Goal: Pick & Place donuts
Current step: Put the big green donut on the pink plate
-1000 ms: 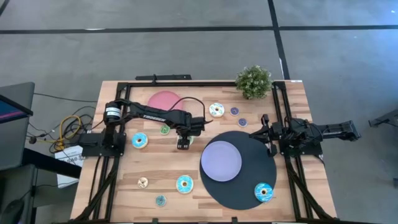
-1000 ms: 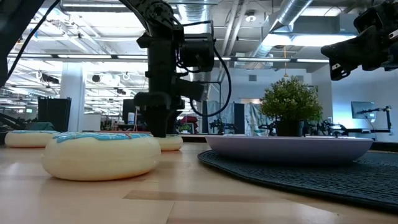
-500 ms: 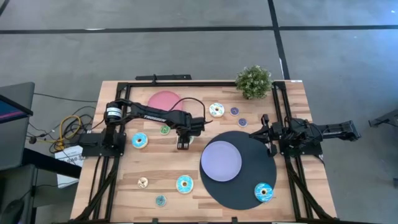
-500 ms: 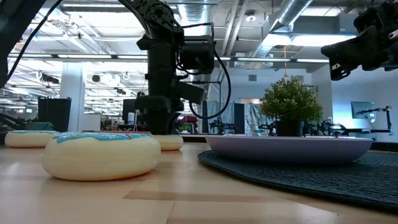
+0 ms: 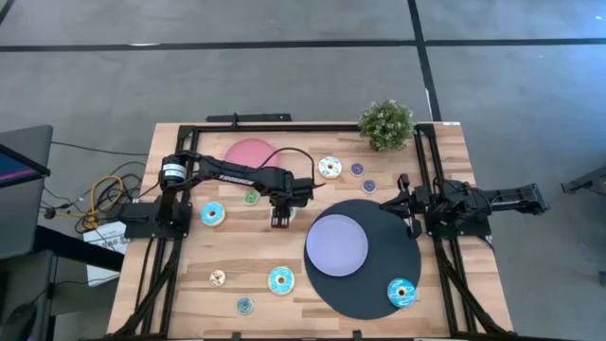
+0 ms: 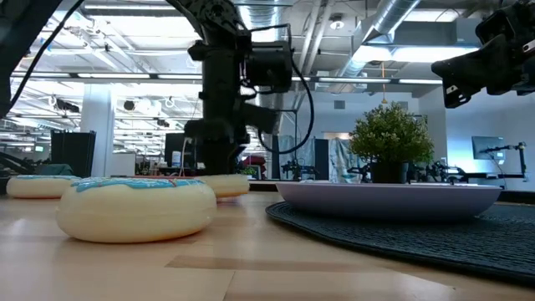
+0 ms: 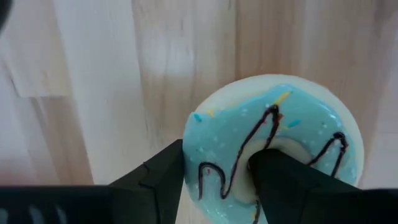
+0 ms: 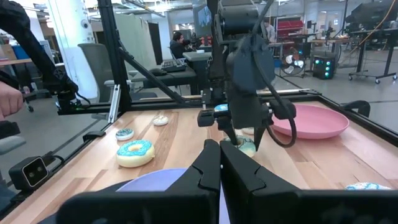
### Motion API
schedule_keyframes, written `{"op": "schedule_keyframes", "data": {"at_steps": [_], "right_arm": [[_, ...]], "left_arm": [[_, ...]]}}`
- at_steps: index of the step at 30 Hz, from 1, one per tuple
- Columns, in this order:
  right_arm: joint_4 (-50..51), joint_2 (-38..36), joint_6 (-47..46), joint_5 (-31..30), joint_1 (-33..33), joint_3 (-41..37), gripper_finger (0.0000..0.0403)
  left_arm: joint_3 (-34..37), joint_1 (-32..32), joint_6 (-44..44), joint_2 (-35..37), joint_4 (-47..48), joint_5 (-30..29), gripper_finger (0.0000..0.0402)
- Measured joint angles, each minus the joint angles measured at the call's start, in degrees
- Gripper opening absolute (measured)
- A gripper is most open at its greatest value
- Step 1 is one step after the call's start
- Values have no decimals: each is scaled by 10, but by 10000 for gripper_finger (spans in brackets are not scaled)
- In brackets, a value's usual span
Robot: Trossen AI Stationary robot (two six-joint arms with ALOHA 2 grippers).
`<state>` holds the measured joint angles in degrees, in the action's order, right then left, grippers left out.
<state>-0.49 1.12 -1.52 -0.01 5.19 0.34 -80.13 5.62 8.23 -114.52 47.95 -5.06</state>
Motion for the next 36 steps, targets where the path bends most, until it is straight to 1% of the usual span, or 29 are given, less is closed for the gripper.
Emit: {"op": "schedule_keyframes", "data": {"at_steps": [7, 12, 17, 21, 24, 27, 29, 31, 34, 36], "right_arm": [[0, 0, 0, 0, 0, 0, 0], [0, 0, 0, 0, 0, 0, 0], [0, 0, 0, 0, 0, 0, 0], [0, 0, 0, 0, 0, 0, 0], [0, 0, 0, 0, 0, 0, 0], [0, 0, 0, 0, 0, 0, 0], [0, 0, 0, 0, 0, 0, 0], [0, 0, 0, 0, 0, 0, 0], [0, 0, 0, 0, 0, 0, 0], [0, 0, 0, 0, 0, 0, 0]], "left_arm": [[-36, 15, 23, 0, 42, 1, 169], [-53, 56, 41, 12, 68, 21, 169], [-51, 122, 46, 70, 67, 29, 169], [-51, 187, 46, 119, 66, 28, 169], [-51, 238, 43, 134, 74, 22, 169], [-50, 286, 36, 133, 82, 22, 169], [-39, 311, 32, 133, 72, 21, 169], [-12, 330, 32, 132, 47, 21, 169], [29, 357, 22, 132, 36, 24, 169], [59, 370, 17, 132, 19, 15, 169]]}}
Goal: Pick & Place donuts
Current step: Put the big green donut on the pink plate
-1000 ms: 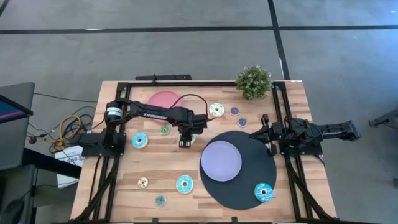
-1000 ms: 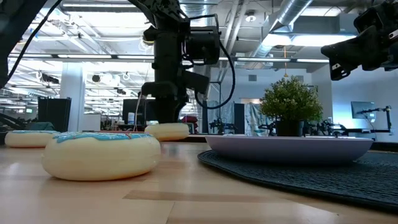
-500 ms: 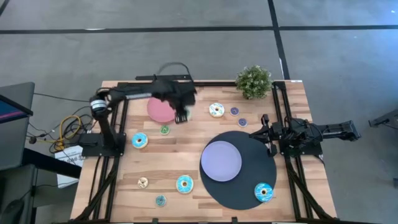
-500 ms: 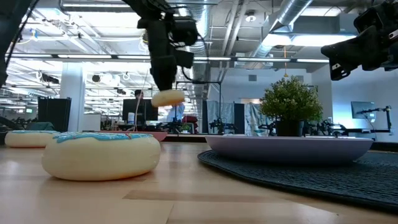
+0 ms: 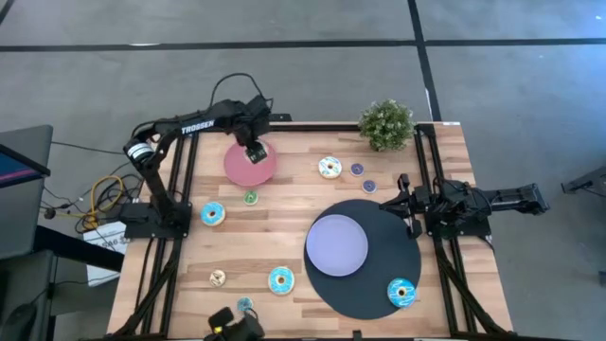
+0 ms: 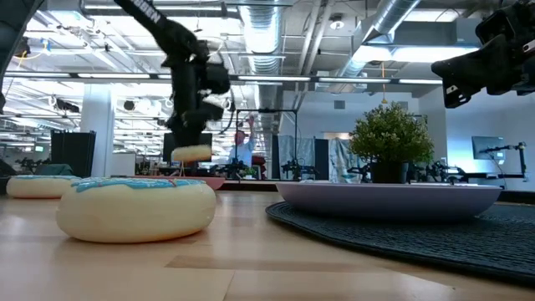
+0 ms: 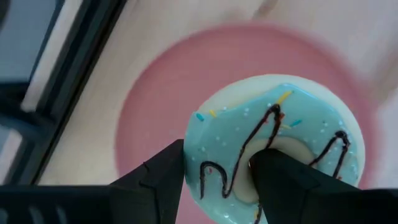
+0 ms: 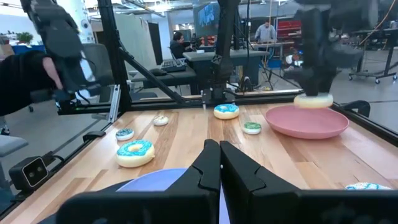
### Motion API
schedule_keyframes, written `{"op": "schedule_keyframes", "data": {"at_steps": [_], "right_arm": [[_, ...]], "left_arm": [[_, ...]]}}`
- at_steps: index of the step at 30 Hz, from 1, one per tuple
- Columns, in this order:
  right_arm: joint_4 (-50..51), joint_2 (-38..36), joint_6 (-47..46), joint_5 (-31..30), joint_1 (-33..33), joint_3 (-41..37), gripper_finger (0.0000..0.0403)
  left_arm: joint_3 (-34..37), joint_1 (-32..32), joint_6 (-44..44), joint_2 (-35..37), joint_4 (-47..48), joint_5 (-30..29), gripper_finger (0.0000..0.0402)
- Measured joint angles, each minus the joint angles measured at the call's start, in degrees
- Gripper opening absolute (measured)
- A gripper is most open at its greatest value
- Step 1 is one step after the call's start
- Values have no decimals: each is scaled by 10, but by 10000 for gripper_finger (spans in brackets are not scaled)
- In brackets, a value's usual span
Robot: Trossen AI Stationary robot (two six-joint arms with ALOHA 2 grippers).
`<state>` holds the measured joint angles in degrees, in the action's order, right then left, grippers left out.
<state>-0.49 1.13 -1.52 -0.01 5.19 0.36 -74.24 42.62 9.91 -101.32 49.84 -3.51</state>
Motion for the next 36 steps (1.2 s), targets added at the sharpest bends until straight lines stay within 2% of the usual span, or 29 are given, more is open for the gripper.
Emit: {"op": "schedule_keyframes", "data": {"at_steps": [10, 19, 29, 33, 36], "right_arm": [[0, 0, 0, 0, 0, 0, 0], [0, 0, 0, 0, 0, 0, 0], [0, 0, 0, 0, 0, 0, 0], [0, 0, 0, 0, 0, 0, 0], [0, 0, 0, 0, 0, 0, 0]], "left_arm": [[61, 34, -14, 0, -57, -18, 169], [63, 46, -10, 0, -74, -48, 169], [63, 46, -4, 0, -73, -51, 169], [63, 46, -12, 0, -72, -93, 169], [63, 46, -14, 0, -69, -99, 171]]}}
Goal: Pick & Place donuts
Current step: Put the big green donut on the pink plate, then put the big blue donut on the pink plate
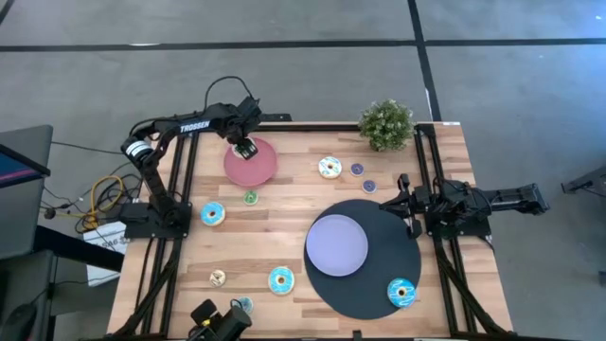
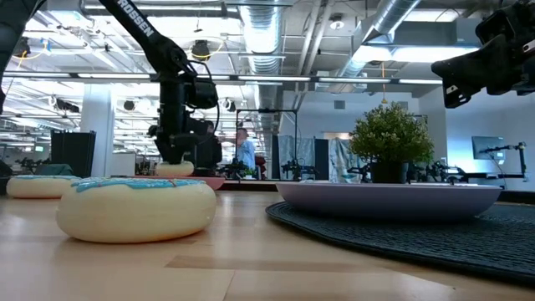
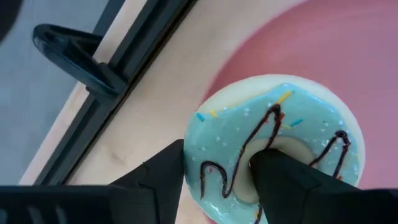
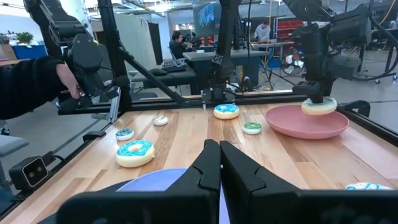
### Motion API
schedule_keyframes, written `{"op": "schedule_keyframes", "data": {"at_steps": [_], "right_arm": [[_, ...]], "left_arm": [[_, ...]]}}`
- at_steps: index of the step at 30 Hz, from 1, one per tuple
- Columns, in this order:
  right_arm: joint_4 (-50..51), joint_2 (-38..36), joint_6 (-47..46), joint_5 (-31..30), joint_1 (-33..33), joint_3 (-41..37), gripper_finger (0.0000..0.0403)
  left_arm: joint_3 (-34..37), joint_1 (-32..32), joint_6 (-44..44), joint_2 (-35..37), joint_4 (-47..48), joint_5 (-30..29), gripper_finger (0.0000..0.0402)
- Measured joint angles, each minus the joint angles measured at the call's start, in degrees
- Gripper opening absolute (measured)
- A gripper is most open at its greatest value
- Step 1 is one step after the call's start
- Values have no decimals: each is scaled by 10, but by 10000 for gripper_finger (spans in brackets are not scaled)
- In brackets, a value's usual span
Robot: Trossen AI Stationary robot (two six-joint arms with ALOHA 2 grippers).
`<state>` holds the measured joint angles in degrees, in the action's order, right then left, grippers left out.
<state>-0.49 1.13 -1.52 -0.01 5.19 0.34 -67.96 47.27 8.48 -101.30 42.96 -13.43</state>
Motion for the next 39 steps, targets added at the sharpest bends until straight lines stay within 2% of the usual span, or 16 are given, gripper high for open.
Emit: {"op": "schedule_keyframes", "data": {"at_steps": [12, 18, 29, 32, 35, 39], "right_arm": [[0, 0, 0, 0, 0, 0, 0], [0, 0, 0, 0, 0, 0, 0], [0, 0, 0, 0, 0, 0, 0], [0, 0, 0, 0, 0, 0, 0], [0, 0, 0, 0, 0, 0, 0], [0, 0, 0, 0, 0, 0, 0]], "left_arm": [[0, 0, -3, 0, 1, 8, 227], [0, 0, -1, 0, 1, 9, 241], [-14, -1, -18, 66, 18, 14, 240], [-13, -8, -54, 100, 31, 51, 239], [6, -36, -79, 142, 27, 89, 233], [55, -117, -102, 202, 2, 70, 196]]}}
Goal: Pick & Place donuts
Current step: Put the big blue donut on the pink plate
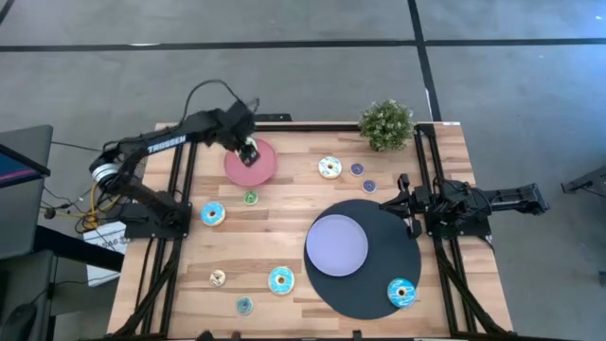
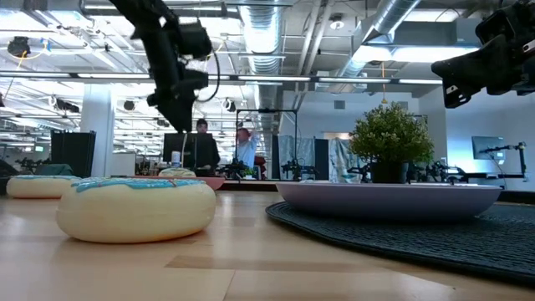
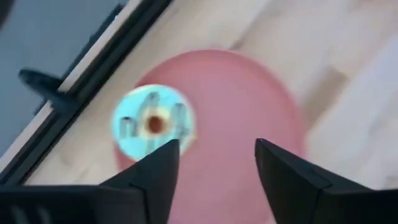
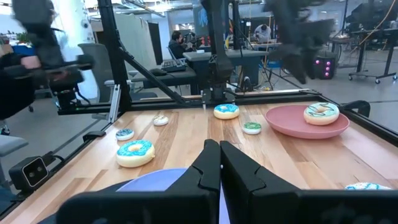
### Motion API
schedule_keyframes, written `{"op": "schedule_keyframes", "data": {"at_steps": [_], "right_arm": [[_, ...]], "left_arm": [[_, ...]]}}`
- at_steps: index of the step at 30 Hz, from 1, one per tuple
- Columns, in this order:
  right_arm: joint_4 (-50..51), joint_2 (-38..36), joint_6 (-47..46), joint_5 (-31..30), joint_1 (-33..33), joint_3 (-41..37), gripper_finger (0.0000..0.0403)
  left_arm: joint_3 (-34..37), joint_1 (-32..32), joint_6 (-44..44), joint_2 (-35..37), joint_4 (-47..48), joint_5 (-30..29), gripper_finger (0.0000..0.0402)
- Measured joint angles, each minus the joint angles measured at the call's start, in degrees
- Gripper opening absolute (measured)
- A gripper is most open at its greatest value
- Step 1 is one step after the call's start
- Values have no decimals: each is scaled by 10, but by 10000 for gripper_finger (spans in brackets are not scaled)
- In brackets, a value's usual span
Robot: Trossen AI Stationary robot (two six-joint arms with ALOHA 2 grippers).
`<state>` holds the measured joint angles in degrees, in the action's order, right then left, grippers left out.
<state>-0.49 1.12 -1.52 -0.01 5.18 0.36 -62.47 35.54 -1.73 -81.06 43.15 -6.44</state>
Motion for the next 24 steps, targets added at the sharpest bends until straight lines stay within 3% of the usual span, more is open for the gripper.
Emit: {"op": "schedule_keyframes", "data": {"at_steps": [10, 17, 24], "right_arm": [[0, 0, 0, 0, 0, 0, 0], [0, 0, 0, 0, 0, 0, 0], [0, 0, 0, 0, 0, 0, 0]], "left_arm": [[98, -238, -125, 140, -41, -64, 11], [105, -358, -142, 157, -44, -70, 13], [105, -386, -114, 134, -77, -69, 11]]}}
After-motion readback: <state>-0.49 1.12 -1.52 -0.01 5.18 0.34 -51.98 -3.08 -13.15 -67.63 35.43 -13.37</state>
